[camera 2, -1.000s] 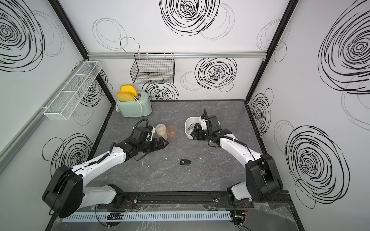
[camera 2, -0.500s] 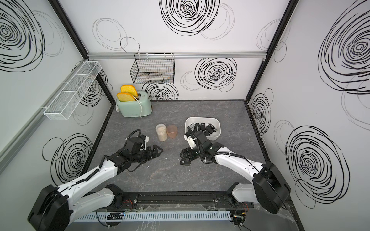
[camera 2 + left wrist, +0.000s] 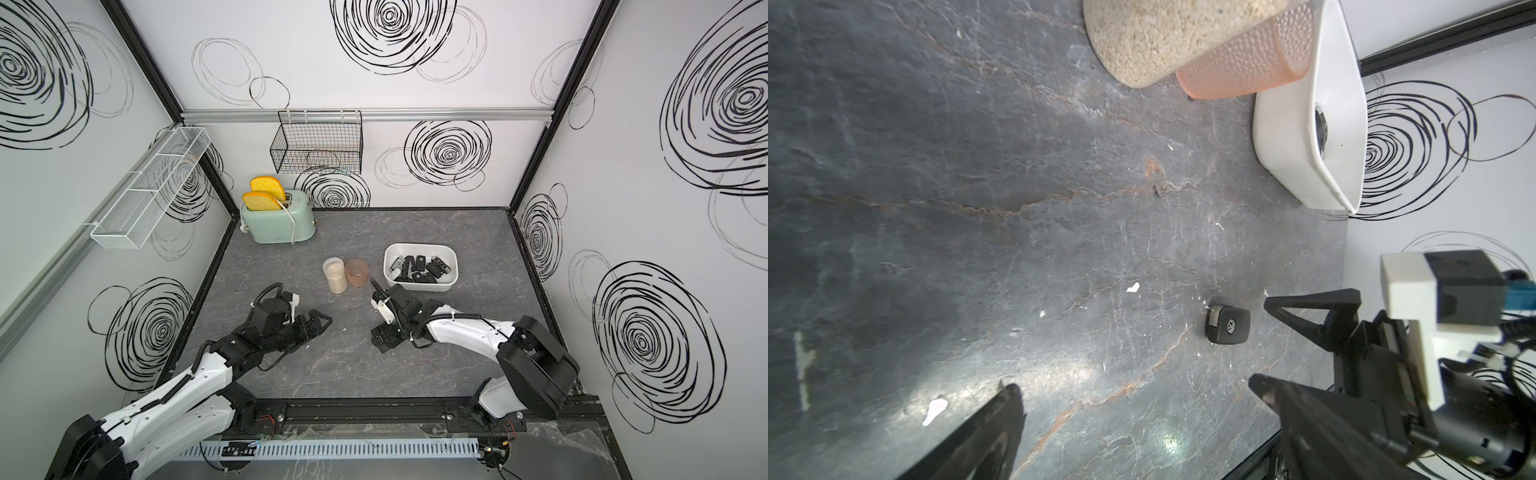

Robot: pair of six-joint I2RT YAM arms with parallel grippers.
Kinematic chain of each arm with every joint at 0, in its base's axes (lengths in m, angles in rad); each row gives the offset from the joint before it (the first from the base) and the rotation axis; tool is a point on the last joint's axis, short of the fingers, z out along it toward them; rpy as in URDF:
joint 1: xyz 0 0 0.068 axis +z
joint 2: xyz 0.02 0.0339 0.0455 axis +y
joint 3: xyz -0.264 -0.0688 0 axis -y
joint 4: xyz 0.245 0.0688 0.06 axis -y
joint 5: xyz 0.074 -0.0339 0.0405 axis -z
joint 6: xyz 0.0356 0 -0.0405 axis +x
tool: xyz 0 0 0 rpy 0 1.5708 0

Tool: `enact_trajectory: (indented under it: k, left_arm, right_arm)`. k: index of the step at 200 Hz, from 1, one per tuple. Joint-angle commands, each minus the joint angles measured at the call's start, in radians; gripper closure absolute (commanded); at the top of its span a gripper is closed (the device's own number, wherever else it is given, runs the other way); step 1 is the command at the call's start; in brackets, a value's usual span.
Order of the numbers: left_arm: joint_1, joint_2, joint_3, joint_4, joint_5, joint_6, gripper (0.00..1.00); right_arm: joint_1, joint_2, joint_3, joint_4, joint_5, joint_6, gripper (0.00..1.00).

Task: Place the car key into the storage box
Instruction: Pick up the car key from the center of the board.

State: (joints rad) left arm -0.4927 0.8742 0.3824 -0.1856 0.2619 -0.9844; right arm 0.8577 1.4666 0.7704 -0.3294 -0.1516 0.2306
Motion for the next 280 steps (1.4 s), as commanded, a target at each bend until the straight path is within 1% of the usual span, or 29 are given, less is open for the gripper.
enact_trajectory:
  k: [1, 47, 88, 125, 145, 160, 180, 216, 237, 280]
  left_arm:
    - [-0.005, 0.021, 0.008, 0.008, 0.007, -0.001, 0.02]
    - [-0.004, 0.065, 0.035, 0.012, 0.023, 0.027, 0.02]
    - [-0.005, 0.075, 0.045, 0.011, 0.025, 0.036, 0.02]
    - [-0.005, 0.068, 0.041, 0.011, 0.019, 0.034, 0.02]
    - [-0.006, 0.064, 0.037, 0.012, 0.016, 0.03, 0.02]
    - [-0.005, 0.061, 0.035, 0.012, 0.014, 0.029, 0.02]
    - [-0.004, 0.057, 0.033, 0.013, 0.011, 0.028, 0.02]
    - [-0.005, 0.06, 0.039, 0.009, 0.01, 0.03, 0.02]
    - [-0.005, 0.062, 0.047, 0.007, 0.008, 0.034, 0.02]
    - [-0.004, 0.099, 0.085, 0.008, 0.009, 0.056, 0.02]
  right_arm:
    - [0.02, 0.04, 0.045, -0.047, 0.06, -0.061, 0.12]
    - [0.031, 0.102, 0.067, -0.053, 0.104, -0.085, 0.12]
    - [0.039, 0.142, 0.076, -0.06, 0.138, -0.103, 0.14]
    - [0.042, 0.16, 0.072, -0.06, 0.143, -0.11, 0.19]
    - [0.043, 0.161, 0.063, -0.056, 0.138, -0.108, 0.28]
    - [0.043, 0.16, 0.059, -0.052, 0.129, -0.107, 0.41]
    - [0.042, 0.162, 0.058, -0.051, 0.127, -0.106, 0.53]
    - [0.043, 0.158, 0.059, -0.049, 0.131, -0.111, 0.7]
    - [0.043, 0.15, 0.065, -0.049, 0.133, -0.114, 0.73]
    - [0.017, 0.084, 0.078, -0.011, 0.077, -0.075, 0.73]
